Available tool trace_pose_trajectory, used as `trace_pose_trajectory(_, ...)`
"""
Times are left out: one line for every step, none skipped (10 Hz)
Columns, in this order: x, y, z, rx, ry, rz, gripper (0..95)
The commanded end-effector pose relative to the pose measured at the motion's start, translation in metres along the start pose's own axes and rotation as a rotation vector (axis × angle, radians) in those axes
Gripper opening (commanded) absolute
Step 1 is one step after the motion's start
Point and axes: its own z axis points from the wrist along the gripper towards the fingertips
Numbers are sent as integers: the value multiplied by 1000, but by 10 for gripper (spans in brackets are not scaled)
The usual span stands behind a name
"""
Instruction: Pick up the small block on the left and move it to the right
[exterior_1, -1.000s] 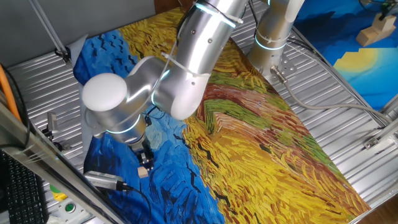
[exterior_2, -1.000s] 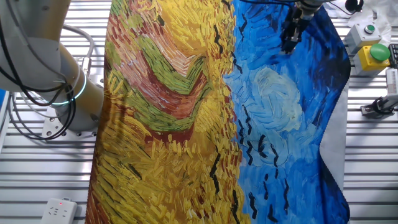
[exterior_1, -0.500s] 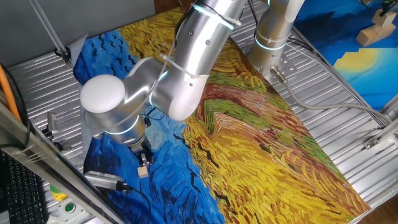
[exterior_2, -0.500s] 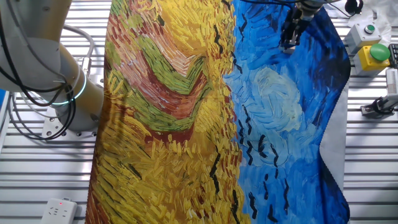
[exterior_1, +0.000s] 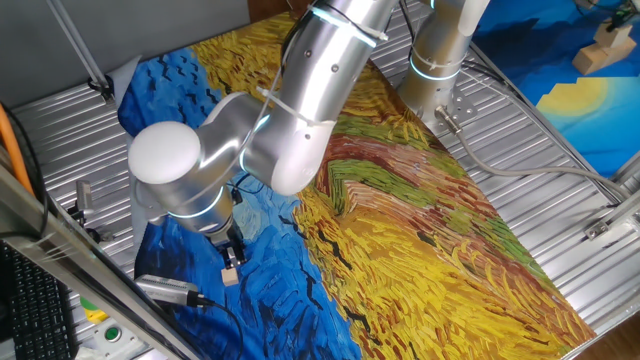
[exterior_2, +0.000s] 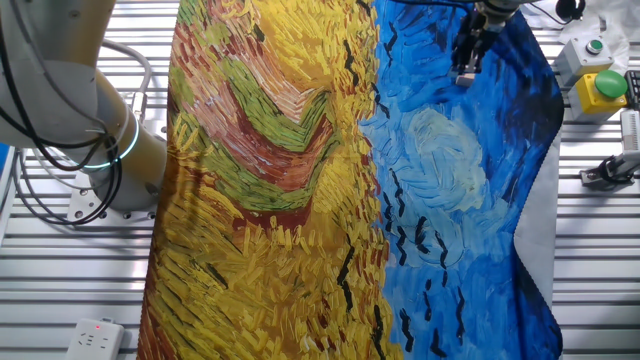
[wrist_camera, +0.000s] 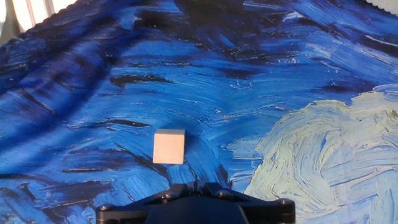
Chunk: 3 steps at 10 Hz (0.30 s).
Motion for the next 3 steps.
trace_pose_trajectory(2,-1,0,-4,-8,2,0)
trace_pose_trajectory(2,-1,0,-3,-6,1,0)
trace_pose_trajectory(2,-1,0,-2,4,2,0)
